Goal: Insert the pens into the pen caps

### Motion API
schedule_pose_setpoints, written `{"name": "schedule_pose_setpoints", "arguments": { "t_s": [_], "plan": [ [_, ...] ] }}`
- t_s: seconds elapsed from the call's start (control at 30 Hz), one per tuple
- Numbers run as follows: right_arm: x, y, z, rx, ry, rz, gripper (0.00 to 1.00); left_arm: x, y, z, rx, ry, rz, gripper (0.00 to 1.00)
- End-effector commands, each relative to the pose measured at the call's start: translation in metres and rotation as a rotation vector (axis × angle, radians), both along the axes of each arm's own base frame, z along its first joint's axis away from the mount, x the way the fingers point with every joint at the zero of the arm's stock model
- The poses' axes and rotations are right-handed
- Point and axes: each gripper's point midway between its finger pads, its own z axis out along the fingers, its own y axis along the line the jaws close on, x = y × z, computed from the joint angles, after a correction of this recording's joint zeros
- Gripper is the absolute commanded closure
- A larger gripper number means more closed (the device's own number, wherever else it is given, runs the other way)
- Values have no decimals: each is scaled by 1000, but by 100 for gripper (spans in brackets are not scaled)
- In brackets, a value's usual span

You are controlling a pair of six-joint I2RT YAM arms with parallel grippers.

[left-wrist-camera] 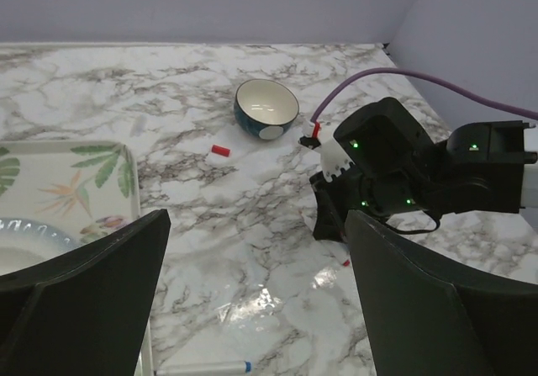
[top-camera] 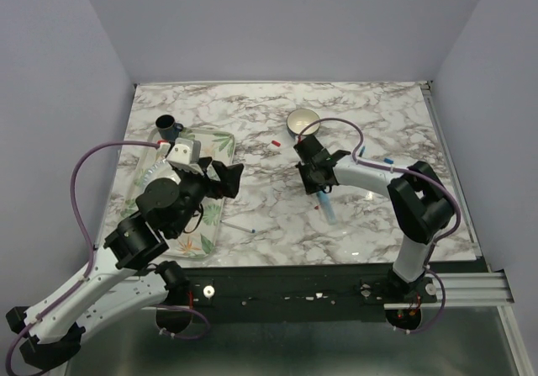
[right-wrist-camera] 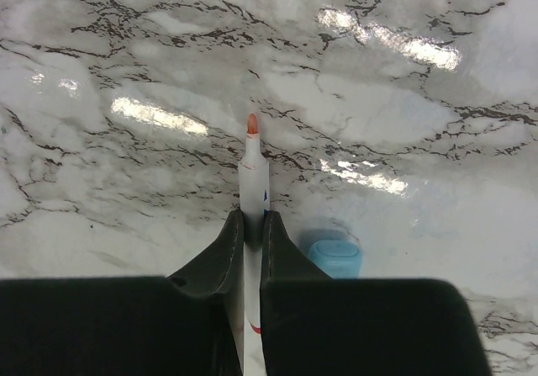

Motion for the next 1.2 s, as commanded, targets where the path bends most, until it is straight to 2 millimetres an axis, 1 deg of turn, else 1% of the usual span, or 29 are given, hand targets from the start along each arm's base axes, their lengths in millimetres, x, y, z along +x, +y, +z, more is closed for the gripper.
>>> {"name": "schedule_pose_setpoints", "arguments": {
  "t_s": [0.0,0.03,0.07,0.1,0.2,0.23,0.27,0.3,0.33,0.4,0.43,0.47,0.5,0.53,0.57,0.6,0.63,0.67,0.7,0.73,0.77,0.8,0.83,0.87,0.9,0.93,1.0,1.03,1.17],
  "plan": [
    [-5,-2,-7,-6,9,-34,99,-19,-15,-8,-122,117,-95,8],
    [-5,1,1,20,1,-29,99,-22,-17,-11,-128,134,-113,9],
    [-6,5,10,54,-2,-31,99,-26,-21,-19,-145,178,-126,10],
    [-6,13,31,114,-29,-23,99,-31,-27,-23,-151,204,-166,12],
    [-19,36,64,301,-23,-11,99,-42,-40,-37,-179,277,-236,14],
    [-25,44,87,394,-42,8,99,-47,-45,-41,-180,295,-273,14],
    [-29,50,101,464,-49,-13,99,-48,-49,-48,-178,309,-289,14],
    [-27,57,117,536,-84,-1,99,-48,-53,-54,-170,320,-302,14],
    [-39,60,133,608,-89,21,99,-50,-58,-58,-165,329,-325,15],
    [-43,70,159,743,-120,20,99,-47,-67,-68,-152,351,-344,18],
    [-53,71,165,791,-109,36,99,-49,-71,-68,-151,354,-367,18],
    [-60,71,186,861,-132,35,99,-53,-79,-62,-166,345,-416,19],
    [-63,73,203,918,-167,54,99,-53,-85,-65,-163,358,-440,20],
    [-67,71,213,949,-181,59,99,-54,-90,-61,-172,356,-463,20],
    [-74,67,230,1007,-211,48,99,-59,-97,-54,-191,346,-517,20],
    [-76,66,243,1050,-241,48,99,-60,-103,-54,-194,351,-541,21],
    [-77,64,249,1073,-258,36,99,-62,-107,-51,-203,349,-567,21],
    [-82,63,253,1103,-256,26,99,-64,-113,-42,-225,327,-604,21],
    [-88,61,266,1143,-283,40,99,-68,-119,-42,-229,337,-641,21],
    [-91,59,270,1162,-292,36,99,-68,-122,-41,-235,341,-656,21],
    [-94,58,276,1186,-298,37,99,-69,-127,-35,-256,333,-676,21],
    [-99,56,282,1213,-319,50,99,-72,-134,-39,-252,356,-716,25],
    [-100,55,284,1222,-329,51,99,-74,-138,-38,-260,366,-738,27],
    [-101,55,286,1226,-336,57,99,-75,-143,-31,-283,348,-768,27],
    [-101,55,288,1232,-344,62,99,-76,-149,-33,-298,378,-790,29],
    [-101,54,287,1231,-350,56,99,-81,-153,-30,-307,385,-831,30],
    [-103,55,288,1244,-348,58,99,-79,-159,-25,-325,386,-845,33],
    [-104,55,286,1250,-342,56,99,-76,-160,-24,-326,385,-839,34],
    [-107,54,291,1281,-353,45,99,-72,-164,-19,-324,366,-838,37]
  ]
}}
